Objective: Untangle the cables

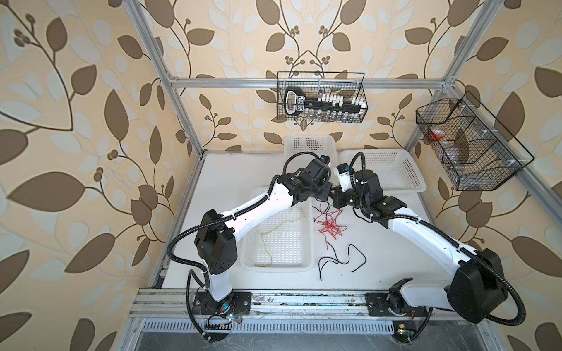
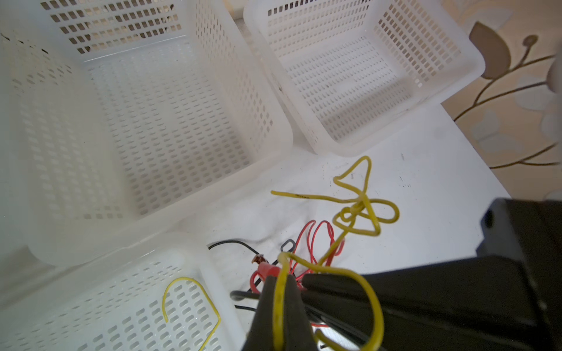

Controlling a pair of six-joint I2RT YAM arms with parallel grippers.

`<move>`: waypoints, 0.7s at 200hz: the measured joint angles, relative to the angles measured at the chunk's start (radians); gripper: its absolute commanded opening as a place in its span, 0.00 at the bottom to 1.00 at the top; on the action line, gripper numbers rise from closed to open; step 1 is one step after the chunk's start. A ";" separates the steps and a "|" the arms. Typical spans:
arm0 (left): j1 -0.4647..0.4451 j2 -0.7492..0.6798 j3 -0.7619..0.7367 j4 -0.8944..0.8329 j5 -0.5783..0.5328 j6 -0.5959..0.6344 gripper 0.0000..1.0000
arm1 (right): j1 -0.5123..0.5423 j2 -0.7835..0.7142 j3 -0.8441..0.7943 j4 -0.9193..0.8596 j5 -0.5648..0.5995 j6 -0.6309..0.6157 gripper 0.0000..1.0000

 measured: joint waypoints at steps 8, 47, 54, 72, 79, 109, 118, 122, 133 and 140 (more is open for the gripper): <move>0.000 -0.004 -0.006 0.009 0.000 0.000 0.00 | -0.006 -0.007 -0.006 0.003 0.009 0.004 0.00; -0.001 -0.018 -0.024 0.016 -0.005 0.000 0.00 | -0.032 -0.107 -0.039 0.011 0.091 0.013 0.00; -0.001 -0.018 -0.027 0.017 -0.006 0.000 0.00 | -0.033 -0.132 -0.041 0.012 0.105 0.012 0.00; -0.002 -0.018 -0.032 0.010 -0.007 0.000 0.00 | -0.034 -0.190 -0.045 0.018 0.124 0.009 0.00; -0.002 -0.018 -0.033 0.007 -0.007 0.000 0.00 | -0.033 -0.211 -0.045 0.019 0.127 0.009 0.00; -0.002 -0.018 -0.033 0.000 -0.009 0.000 0.00 | -0.034 -0.288 -0.062 0.033 0.126 0.006 0.00; -0.002 -0.018 -0.033 -0.001 -0.010 0.000 0.00 | -0.034 -0.311 -0.074 0.033 0.127 0.006 0.00; -0.002 -0.018 -0.033 -0.001 -0.011 0.000 0.00 | -0.034 -0.320 -0.079 0.033 0.127 0.006 0.00; -0.001 -0.017 -0.032 -0.001 -0.011 0.000 0.00 | -0.034 -0.348 -0.095 0.031 0.137 0.006 0.00; 0.000 -0.016 -0.032 -0.001 -0.011 0.000 0.00 | -0.034 -0.368 -0.108 0.028 0.152 0.007 0.00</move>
